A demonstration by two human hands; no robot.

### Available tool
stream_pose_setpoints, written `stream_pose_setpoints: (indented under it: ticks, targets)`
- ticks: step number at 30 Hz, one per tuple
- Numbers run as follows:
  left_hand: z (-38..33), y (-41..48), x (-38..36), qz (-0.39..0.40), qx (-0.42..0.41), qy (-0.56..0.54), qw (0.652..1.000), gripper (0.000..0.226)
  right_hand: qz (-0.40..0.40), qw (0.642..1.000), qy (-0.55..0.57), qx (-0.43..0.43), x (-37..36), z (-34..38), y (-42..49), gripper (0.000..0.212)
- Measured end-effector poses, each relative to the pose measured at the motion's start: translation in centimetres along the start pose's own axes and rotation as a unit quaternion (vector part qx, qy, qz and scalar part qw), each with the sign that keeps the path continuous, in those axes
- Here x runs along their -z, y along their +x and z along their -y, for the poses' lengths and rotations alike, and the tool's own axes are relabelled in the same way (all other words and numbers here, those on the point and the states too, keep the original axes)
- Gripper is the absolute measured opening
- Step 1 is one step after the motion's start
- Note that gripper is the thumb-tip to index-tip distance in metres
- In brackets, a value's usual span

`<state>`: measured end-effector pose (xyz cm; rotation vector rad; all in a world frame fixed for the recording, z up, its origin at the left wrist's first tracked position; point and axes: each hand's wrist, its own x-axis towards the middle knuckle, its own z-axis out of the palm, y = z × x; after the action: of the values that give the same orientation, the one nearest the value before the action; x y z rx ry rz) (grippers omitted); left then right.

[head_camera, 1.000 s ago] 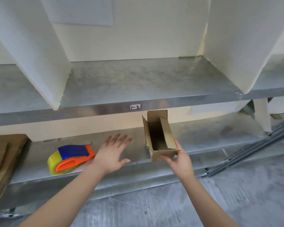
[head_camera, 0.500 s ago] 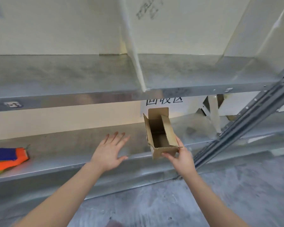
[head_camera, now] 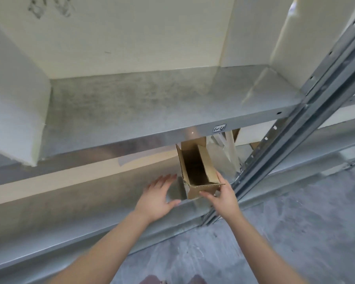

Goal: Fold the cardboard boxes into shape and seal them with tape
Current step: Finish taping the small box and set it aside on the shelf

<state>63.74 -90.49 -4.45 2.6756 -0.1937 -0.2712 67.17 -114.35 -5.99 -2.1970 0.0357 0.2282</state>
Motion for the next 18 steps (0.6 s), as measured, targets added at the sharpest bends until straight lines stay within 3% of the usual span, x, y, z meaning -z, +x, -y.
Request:
stream_pose_setpoints:
  ticks: [3, 7, 13, 18]
  targets:
    - [-3.4, 2.5, -1.2, -0.016, 0.034, -0.171, 0.985, 0.082, 0.023, 1.000, 0.014, 0.000, 0.7, -1.2, 2.0, 0.105]
    - [-5.7, 4.6, -3.0, -0.066, 0.098, -0.306, 0.945, 0.052, 0.030, 0.999, 0.036, -0.009, 1.7, -1.4, 3.3, 0.084]
    - [-5.9, 5.8, -5.6, -0.110, 0.125, -0.346, 0.923, 0.056, 0.050, 0.998, 0.042, -0.012, 1.5, -3.7, 4.4, 0.073]
    - [-5.5, 6.2, -6.1, -0.085, 0.131, -0.330, 0.931, 0.058, 0.058, 0.997, 0.044, -0.012, 1.1, -4.0, 5.6, 0.077]
